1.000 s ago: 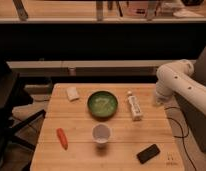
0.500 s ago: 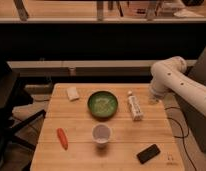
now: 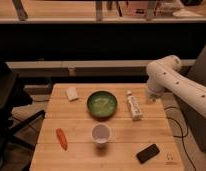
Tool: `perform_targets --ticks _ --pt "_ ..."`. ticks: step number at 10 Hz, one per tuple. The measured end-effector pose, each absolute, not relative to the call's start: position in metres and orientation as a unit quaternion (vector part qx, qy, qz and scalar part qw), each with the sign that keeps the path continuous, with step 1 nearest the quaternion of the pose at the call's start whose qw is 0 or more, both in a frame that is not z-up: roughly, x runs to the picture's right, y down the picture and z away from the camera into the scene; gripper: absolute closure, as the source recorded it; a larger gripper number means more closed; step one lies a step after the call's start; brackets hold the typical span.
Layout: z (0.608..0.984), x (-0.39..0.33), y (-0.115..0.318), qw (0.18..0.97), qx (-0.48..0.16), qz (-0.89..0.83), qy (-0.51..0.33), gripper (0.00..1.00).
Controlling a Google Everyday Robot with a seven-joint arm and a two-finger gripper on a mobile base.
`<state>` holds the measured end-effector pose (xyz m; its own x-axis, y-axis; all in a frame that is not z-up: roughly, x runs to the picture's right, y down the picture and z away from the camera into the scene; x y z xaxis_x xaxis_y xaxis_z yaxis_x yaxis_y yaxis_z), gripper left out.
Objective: Move the arm in a circular motion
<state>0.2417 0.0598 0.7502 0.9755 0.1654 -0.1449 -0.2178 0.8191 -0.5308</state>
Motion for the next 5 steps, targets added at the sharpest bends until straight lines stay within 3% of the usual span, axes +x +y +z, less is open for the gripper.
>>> perform_targets --ticks 5 --pt "0.744 0.213 0.063 0.953 -0.291 0.076 0.042 0.97"
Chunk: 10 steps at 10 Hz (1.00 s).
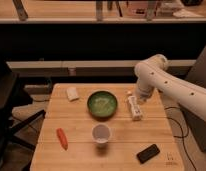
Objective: Move the arm in a circular motion
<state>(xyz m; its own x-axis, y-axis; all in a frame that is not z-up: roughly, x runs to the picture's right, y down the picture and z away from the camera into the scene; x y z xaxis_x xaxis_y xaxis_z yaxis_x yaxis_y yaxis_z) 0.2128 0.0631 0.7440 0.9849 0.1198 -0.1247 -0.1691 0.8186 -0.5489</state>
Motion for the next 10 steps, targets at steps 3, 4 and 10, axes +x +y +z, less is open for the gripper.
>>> perform_targets --ticks 3,4,10 --pt "0.739 0.207 0.069 0.952 -0.297 0.06 0.039 0.97" --pt "0.737 0.193 0.07 0.952 -0.3 0.055 0.037 0.97" --pt "0.726 0.176 0.082 0.948 -0.315 0.044 0.031 0.97"
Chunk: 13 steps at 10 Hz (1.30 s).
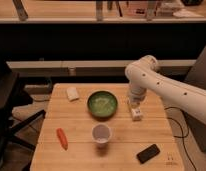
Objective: Move the arm in a circular motion
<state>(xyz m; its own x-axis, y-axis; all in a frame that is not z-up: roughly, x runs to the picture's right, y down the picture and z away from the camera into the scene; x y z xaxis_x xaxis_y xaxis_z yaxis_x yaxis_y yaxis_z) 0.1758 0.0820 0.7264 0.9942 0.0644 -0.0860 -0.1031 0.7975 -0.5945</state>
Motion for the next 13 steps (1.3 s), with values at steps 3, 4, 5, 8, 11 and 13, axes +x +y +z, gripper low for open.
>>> perform_targets --ticks 3,4,5,8,11,13 --pt "0.726 0.173 0.083 0.945 -0.321 0.054 0.03 0.97" --pt "0.727 0.169 0.082 0.944 -0.322 0.059 0.03 0.97" --pt "0.729 0.169 0.082 0.944 -0.323 0.061 0.03 0.97" --pt "0.721 0.196 0.094 0.941 -0.33 0.069 0.032 0.97" --pt "0.727 0.199 0.091 0.939 -0.333 0.082 0.028 0.97" --pt "0.73 0.21 0.095 0.937 -0.336 0.096 0.031 0.97"
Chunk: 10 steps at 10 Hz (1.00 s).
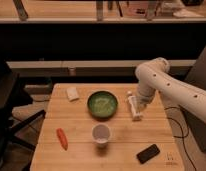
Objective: Move the arm in a circular motion
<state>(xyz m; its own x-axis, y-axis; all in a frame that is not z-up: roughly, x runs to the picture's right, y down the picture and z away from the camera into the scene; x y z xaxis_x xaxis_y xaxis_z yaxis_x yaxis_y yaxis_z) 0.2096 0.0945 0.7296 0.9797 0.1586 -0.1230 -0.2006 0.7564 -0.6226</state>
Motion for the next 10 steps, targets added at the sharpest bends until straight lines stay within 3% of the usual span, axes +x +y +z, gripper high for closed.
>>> perform_targets --ticks 10 --pt "0.757 0.248 0.091 0.928 -0.344 0.142 0.033 0.97"
